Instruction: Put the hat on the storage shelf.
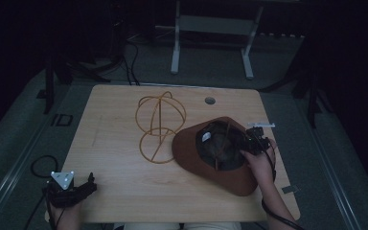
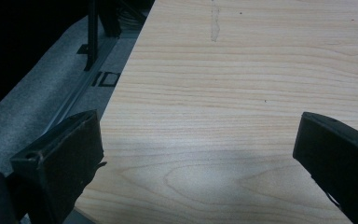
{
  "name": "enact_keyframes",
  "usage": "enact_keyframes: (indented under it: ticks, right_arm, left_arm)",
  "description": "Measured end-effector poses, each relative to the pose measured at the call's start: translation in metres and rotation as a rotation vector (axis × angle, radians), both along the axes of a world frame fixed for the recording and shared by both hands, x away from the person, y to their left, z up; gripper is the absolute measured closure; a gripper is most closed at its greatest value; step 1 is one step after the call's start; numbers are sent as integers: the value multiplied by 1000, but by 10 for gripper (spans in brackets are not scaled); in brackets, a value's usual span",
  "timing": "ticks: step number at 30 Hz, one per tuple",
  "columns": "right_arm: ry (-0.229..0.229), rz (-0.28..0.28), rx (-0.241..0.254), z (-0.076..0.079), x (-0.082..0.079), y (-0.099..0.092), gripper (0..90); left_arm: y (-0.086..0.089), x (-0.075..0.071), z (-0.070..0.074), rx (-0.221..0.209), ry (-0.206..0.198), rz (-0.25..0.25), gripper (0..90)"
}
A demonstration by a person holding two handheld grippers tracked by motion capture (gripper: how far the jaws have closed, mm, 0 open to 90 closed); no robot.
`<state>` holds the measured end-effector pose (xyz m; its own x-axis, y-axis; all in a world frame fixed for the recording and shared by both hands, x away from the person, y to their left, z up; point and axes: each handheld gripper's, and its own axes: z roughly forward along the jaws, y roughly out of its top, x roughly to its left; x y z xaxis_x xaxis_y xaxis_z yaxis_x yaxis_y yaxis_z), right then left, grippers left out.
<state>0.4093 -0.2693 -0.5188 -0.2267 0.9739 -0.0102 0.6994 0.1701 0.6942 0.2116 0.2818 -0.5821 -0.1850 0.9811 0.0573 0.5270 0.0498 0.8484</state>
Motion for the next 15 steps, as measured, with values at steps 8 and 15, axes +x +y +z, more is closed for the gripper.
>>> enact_keyframes:
  ticks: [8,15]
  right_arm:
    - [60,-34,-67,-18,9,8,222]
    - [72,-50,-123,-29,13,15,254]
  left_arm:
    - [-5,0,1,50,-2,-11,22]
    - [-3,1,-1,31,19,-11,21]
